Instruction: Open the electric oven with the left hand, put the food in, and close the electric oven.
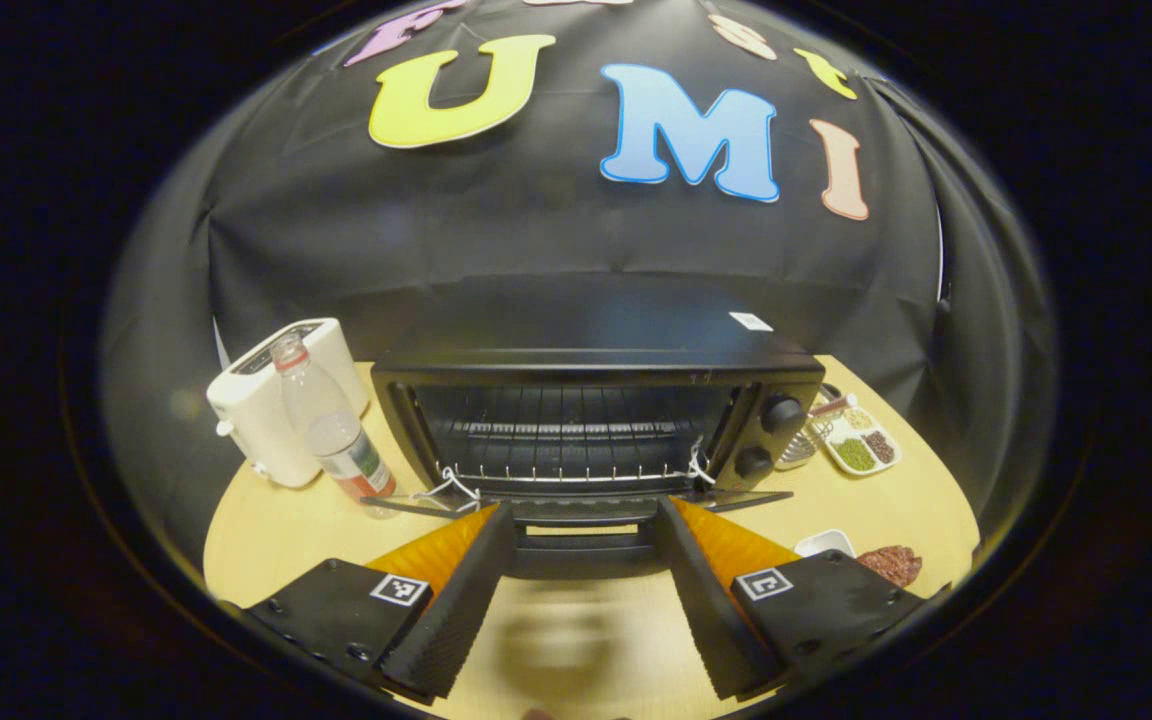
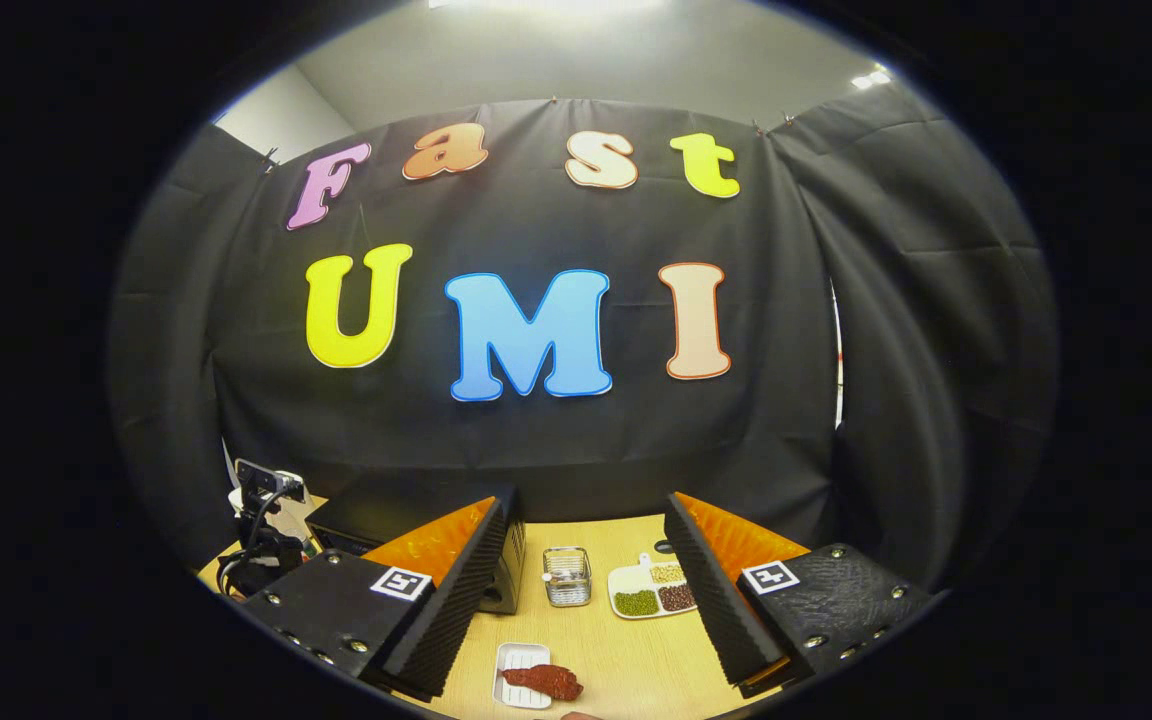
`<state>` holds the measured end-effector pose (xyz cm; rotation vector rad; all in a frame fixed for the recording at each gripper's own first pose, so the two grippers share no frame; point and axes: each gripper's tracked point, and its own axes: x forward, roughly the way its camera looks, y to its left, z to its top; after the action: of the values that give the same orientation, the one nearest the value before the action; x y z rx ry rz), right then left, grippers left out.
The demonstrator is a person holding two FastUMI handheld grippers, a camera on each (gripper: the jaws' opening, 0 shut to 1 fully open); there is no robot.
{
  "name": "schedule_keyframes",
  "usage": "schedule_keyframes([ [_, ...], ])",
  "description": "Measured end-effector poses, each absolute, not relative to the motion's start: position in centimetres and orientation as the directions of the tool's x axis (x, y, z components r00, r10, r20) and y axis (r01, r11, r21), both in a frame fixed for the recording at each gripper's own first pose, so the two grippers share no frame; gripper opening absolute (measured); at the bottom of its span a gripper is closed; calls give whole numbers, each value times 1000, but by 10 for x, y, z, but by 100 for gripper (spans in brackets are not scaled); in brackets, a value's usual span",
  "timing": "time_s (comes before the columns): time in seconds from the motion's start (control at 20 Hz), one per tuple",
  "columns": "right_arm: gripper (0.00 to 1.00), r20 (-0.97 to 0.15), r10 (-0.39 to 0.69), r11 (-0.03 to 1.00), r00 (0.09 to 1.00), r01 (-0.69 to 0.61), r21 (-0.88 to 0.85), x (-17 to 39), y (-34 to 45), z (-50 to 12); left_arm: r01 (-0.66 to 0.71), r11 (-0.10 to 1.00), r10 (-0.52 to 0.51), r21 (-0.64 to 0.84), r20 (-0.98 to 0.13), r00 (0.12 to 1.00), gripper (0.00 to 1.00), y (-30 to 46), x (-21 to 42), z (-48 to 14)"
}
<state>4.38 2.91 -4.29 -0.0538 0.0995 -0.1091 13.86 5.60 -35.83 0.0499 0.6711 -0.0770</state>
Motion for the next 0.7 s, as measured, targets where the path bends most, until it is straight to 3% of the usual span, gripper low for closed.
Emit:
schedule_keyframes([
  [0.1,97,-100,-112,992,989,106,-62,39,27,-45,90,995,-48,34,-630,775,100,56,131,-365],
  [0.2,98,-109,-115,992,987,108,-63,34,25,-48,97,994,-42,53,-635,771,96,56,124,-370],
  [0.45,97,-131,-123,991,984,115,-68,24,19,-55,111,991,-32,79,-658,752,100,60,105,-392],
  [0.7,97,-147,-122,991,982,112,-80,17,16,-59,102,993,-25,68,-702,712,98,61,86,-421],
])
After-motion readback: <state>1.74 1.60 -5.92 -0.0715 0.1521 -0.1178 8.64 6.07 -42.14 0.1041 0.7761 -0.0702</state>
